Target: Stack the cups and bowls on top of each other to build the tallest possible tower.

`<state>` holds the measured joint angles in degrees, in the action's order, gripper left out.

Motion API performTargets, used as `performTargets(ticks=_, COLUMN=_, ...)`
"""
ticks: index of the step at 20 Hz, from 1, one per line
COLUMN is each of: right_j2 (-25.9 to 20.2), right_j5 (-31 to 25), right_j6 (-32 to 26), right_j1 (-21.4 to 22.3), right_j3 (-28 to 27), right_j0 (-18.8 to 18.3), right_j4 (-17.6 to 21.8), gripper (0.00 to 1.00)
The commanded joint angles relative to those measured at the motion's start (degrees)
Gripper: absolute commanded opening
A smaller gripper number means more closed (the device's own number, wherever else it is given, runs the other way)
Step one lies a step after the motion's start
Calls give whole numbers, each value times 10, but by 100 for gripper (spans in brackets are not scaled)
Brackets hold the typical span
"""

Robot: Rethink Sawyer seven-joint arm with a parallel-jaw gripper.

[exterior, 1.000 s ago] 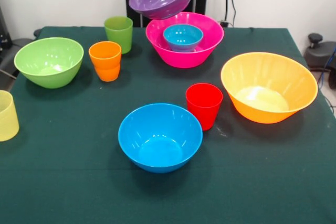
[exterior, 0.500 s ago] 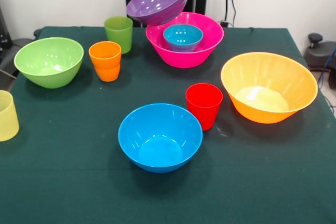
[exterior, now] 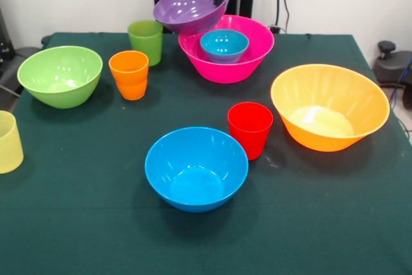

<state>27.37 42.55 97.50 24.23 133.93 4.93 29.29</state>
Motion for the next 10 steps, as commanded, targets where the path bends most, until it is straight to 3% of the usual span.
performTargets(ticks=1, right_j2=-47, right_j5=36, right_j6=108, right_j1=-60, right_j3=-30, right_j0=7, right_j4=-59, gripper=0)
performTargets(ticks=10, right_j2=-58, right_j5=35, right_j6=110, right_j1=-57, right_j3=-21, right_j0=28, right_j4=-92, gripper=0)
